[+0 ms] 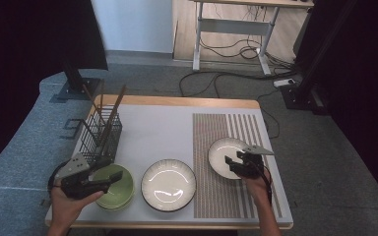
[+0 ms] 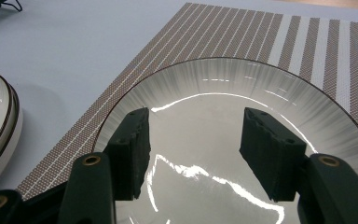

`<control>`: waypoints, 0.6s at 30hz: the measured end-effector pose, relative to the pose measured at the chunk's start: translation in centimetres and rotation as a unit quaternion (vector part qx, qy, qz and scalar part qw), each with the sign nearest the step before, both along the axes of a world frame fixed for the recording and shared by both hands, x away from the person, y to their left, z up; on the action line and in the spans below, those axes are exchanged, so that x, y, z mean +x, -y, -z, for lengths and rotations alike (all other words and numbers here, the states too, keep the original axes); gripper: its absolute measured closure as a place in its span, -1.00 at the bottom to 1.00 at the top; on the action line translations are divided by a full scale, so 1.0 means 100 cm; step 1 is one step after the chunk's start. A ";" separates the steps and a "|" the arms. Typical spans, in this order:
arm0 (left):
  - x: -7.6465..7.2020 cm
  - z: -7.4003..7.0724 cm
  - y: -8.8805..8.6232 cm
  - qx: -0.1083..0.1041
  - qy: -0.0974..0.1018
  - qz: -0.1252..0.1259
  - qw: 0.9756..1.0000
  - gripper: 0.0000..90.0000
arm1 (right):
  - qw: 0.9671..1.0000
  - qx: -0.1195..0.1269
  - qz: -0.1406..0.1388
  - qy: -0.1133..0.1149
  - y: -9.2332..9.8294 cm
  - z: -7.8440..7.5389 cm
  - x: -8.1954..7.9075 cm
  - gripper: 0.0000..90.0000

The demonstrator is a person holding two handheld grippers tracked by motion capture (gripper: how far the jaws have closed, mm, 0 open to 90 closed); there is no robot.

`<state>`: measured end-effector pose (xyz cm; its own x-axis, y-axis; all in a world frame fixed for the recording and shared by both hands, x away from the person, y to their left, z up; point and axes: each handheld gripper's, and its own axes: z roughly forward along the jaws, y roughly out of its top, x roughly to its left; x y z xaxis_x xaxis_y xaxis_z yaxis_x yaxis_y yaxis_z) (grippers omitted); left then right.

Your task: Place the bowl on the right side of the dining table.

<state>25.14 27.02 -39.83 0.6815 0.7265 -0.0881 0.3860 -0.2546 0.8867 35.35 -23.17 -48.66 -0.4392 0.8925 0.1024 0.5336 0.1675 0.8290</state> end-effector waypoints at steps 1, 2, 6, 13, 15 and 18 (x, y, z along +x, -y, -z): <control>0.000 -0.001 -0.001 -0.001 0.001 -0.001 1.000 -0.25 | 1.000 0.000 0.000 0.000 0.000 0.000 0.000 -0.06; 0.000 -0.001 -0.003 -0.002 0.002 -0.003 1.000 -0.25 | 1.000 0.000 0.000 0.000 0.000 0.000 0.000 -0.06; -0.001 -0.003 -0.007 -0.004 0.005 -0.007 1.000 -0.25 | 1.000 -0.001 0.000 0.001 0.000 0.000 0.000 -0.06; 0.001 -0.001 -0.010 -0.005 0.002 -0.013 1.000 -0.25 | 1.000 -0.001 -0.001 0.001 -0.001 0.000 0.000 -0.06; 0.002 0.000 -0.011 -0.005 0.001 -0.015 1.000 -0.25 | 1.000 0.000 -0.001 0.000 0.000 0.000 0.000 -0.06; 0.003 0.001 -0.012 -0.005 -0.001 -0.016 1.000 -0.25 | 1.000 0.002 0.002 -0.001 0.001 0.000 0.000 -0.06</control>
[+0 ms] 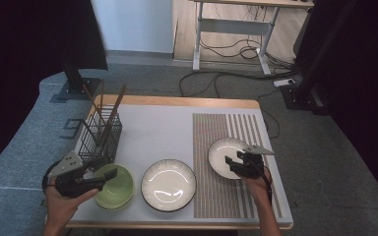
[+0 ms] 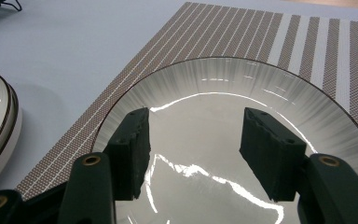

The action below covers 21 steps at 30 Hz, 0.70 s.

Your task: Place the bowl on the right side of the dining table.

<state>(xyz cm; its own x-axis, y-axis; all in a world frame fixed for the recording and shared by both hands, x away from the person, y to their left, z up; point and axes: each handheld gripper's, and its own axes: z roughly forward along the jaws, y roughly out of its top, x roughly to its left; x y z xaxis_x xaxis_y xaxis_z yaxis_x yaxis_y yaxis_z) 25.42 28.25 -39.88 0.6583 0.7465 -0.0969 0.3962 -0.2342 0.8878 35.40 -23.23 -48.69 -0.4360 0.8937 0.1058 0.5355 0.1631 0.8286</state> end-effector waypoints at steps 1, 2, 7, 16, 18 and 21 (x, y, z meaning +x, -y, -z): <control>0.000 0.000 0.000 0.000 0.000 -0.001 1.000 -0.25 | 1.000 0.000 0.000 0.000 0.000 0.000 0.000 -0.06; 0.000 0.001 -0.001 -0.002 0.000 -0.002 1.000 -0.25 | 1.000 0.000 0.000 0.000 0.000 0.000 0.000 -0.06; 0.003 0.003 -0.006 -0.003 -0.006 -0.009 1.000 -0.25 | 1.000 -0.004 -0.004 -0.003 -0.001 0.001 0.000 -0.06; 0.010 0.011 -0.010 -0.002 -0.019 -0.017 1.000 -0.24 | 1.000 -0.003 0.000 -0.004 0.001 0.002 0.001 -0.06; 0.011 0.012 -0.010 -0.001 -0.022 -0.017 1.000 -0.24 | 1.000 -0.003 0.001 -0.004 0.001 0.002 0.001 -0.06; 0.013 0.015 -0.011 0.002 -0.027 -0.019 0.999 -0.24 | 1.000 -0.004 0.000 -0.005 0.001 0.002 0.001 -0.06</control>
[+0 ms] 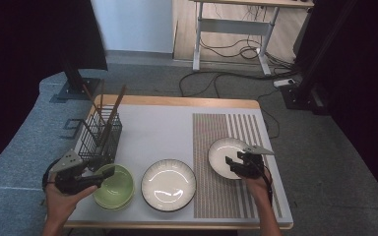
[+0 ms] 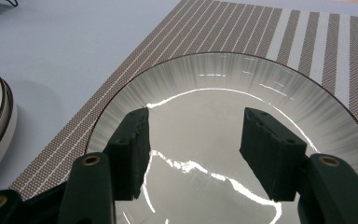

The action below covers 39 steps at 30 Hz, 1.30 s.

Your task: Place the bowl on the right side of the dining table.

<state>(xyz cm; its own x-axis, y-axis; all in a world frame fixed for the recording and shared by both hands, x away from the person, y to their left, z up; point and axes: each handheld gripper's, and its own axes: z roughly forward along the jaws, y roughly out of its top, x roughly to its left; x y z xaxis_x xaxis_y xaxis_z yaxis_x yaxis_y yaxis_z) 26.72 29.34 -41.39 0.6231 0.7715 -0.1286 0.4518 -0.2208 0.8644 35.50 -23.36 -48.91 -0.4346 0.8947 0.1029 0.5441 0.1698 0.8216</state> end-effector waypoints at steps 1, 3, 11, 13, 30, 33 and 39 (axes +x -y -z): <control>0.001 0.002 0.000 0.002 -0.004 -0.001 1.000 -0.24 | 1.000 -0.001 0.000 0.000 0.000 0.000 0.000 -0.06; 0.003 0.004 -0.001 0.002 -0.007 -0.003 1.000 -0.24 | 1.000 -0.002 -0.001 0.000 0.000 0.000 0.000 -0.06; 0.005 0.010 0.002 0.013 -0.015 -0.001 1.000 -0.24 | 1.000 -0.005 -0.001 -0.004 0.000 0.002 0.001 -0.06; 0.006 0.012 0.003 0.012 -0.018 0.000 1.000 -0.24 | 1.000 -0.005 -0.001 -0.004 0.000 0.002 0.001 -0.06; 0.014 0.026 0.003 0.030 -0.036 -0.005 0.999 -0.06 | 1.000 -0.008 -0.003 -0.011 0.001 0.003 0.002 -0.06; 0.015 0.028 0.004 0.040 -0.037 -0.005 0.998 0.06 | 1.000 -0.007 -0.002 -0.010 0.001 0.004 0.002 -0.06; 0.015 0.032 0.009 0.055 -0.033 -0.004 0.998 0.38 | 1.000 -0.008 -0.002 -0.011 0.002 0.005 0.002 -0.06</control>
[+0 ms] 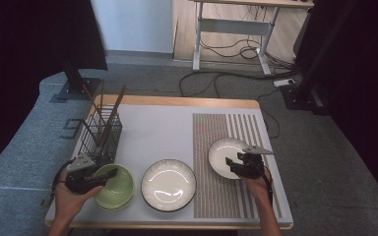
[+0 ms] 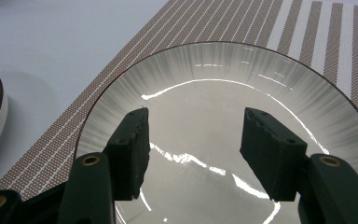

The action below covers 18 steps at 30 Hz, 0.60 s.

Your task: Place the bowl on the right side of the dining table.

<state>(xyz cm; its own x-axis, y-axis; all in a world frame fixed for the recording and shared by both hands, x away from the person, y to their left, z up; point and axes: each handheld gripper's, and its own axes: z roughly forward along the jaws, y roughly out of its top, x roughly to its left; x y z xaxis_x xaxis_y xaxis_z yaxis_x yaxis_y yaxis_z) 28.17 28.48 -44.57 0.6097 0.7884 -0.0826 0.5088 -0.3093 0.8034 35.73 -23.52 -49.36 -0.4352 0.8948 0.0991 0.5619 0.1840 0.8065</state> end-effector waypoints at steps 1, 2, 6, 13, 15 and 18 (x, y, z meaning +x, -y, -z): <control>0.000 0.001 0.001 0.004 0.004 -0.004 1.000 0.42 | 1.000 0.000 0.000 0.000 0.000 0.000 0.000 -0.06; 0.000 0.001 0.001 0.008 0.006 -0.007 1.000 0.48 | 1.000 0.000 0.000 0.000 0.000 0.000 0.000 -0.06; -0.001 0.000 -0.001 0.014 0.007 -0.003 1.000 0.57 | 1.000 -0.001 0.000 -0.001 0.000 0.000 0.000 -0.06; -0.003 -0.003 -0.002 0.023 0.015 -0.004 1.000 0.62 | 1.000 -0.002 0.000 -0.002 0.000 0.000 0.000 -0.06; -0.005 -0.005 -0.002 0.027 0.020 -0.005 0.999 0.63 | 1.000 -0.002 0.001 -0.003 0.000 0.001 0.001 -0.06; -0.006 -0.007 -0.004 0.027 0.022 -0.004 0.999 0.65 | 1.000 -0.003 0.000 -0.003 0.000 0.001 0.001 -0.07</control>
